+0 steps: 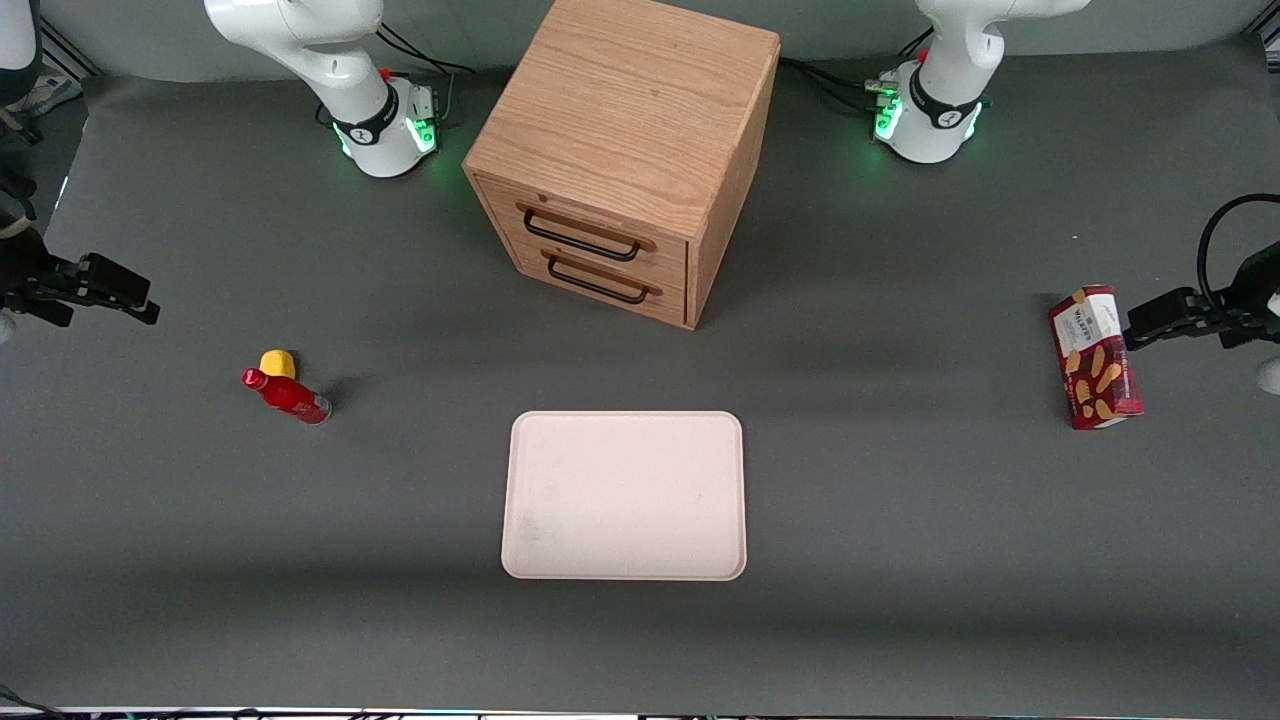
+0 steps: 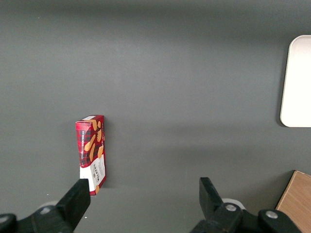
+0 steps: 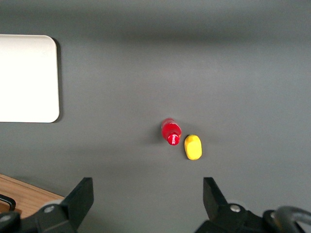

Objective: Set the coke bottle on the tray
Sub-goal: 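Move the right gripper toward the red Coca-Cola bottle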

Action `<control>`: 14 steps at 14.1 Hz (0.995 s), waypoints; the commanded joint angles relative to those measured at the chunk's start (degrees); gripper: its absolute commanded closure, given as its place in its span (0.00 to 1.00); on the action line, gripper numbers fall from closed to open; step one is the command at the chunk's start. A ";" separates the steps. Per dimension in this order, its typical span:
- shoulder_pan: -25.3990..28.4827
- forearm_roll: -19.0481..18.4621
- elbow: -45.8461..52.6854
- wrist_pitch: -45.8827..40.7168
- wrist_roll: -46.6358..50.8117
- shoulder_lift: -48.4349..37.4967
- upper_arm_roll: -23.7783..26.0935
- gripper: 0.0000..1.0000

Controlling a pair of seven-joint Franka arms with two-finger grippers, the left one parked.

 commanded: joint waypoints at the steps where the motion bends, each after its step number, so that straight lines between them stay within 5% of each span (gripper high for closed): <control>1: 0.52 1.08 0.25 -1.16 0.61 -0.94 -0.60 0.00; 8: -1.23 1.08 -0.28 -1.16 -0.26 -1.73 -0.60 0.00; 14: -6.51 1.17 -3.25 -1.25 -10.72 -3.65 -0.17 0.00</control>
